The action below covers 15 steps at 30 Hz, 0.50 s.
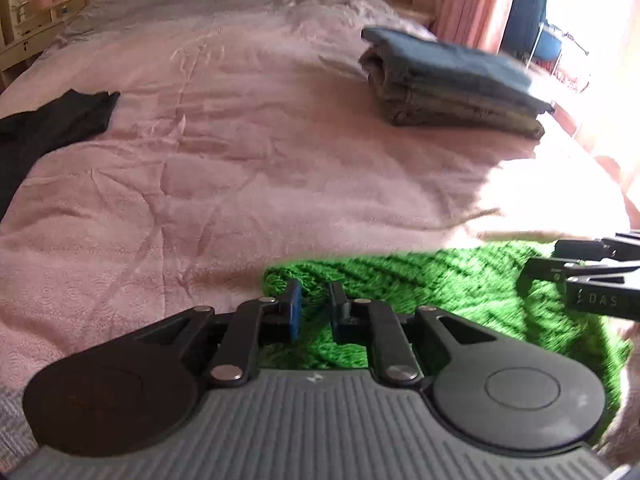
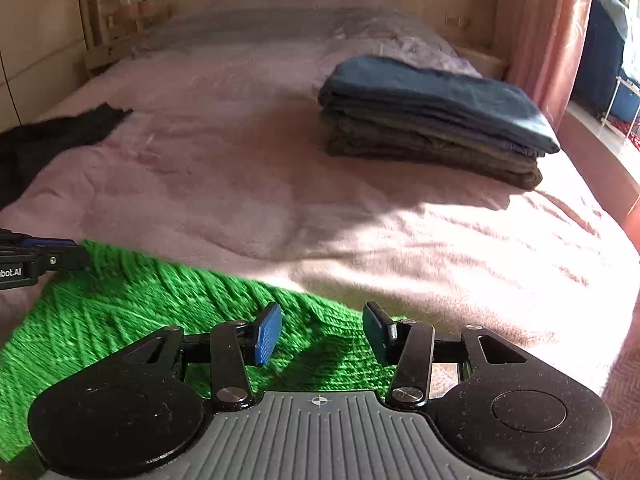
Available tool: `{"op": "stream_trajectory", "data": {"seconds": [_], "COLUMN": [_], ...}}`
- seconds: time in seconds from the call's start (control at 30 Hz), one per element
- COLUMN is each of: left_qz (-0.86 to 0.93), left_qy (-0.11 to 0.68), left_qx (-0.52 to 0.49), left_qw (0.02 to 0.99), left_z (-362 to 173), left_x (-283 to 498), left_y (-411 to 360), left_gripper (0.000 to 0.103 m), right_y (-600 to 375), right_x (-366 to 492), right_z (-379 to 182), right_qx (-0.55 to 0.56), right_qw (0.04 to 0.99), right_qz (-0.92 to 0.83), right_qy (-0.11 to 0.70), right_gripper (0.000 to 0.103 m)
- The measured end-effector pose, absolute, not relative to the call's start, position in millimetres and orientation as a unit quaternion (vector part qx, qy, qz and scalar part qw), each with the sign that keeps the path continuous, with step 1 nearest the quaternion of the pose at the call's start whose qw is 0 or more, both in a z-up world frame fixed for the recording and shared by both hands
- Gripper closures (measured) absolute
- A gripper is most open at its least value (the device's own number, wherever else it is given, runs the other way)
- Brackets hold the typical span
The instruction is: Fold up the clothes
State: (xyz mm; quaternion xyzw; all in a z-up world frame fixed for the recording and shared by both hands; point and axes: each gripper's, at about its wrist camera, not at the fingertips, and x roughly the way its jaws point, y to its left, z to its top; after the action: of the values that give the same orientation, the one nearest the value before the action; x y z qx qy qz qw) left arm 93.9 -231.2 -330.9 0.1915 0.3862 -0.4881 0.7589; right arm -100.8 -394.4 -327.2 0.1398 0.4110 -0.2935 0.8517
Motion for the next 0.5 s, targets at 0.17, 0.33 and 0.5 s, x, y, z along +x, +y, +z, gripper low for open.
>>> {"op": "stream_trajectory", "data": {"seconds": [0.17,0.33,0.5], "left_qz": [-0.486,-0.469,-0.433], "left_qy": [0.417,0.489,0.589], "left_qx": [0.12,0.065,-0.022], "left_qw": [0.759,0.733,0.682], "left_z": [-310.7,-295.5,-296.4], "left_x": [112.3,116.4,102.6], "left_y": [-201.0,-136.7,-80.5], "left_gripper": [0.09,0.09,0.071], "right_y": [-401.0,-395.1,-370.1], "right_x": [-127.6,-179.0,-225.1], "right_z": [-315.4,-282.5,-274.8], "right_qx": [0.176,0.275,0.42], "right_qw": [0.844,0.824,0.765], "right_qz": [-0.31,-0.332,-0.346], "right_qy": [0.4,0.367,0.344], "right_gripper": [0.054,0.054,0.054]}}
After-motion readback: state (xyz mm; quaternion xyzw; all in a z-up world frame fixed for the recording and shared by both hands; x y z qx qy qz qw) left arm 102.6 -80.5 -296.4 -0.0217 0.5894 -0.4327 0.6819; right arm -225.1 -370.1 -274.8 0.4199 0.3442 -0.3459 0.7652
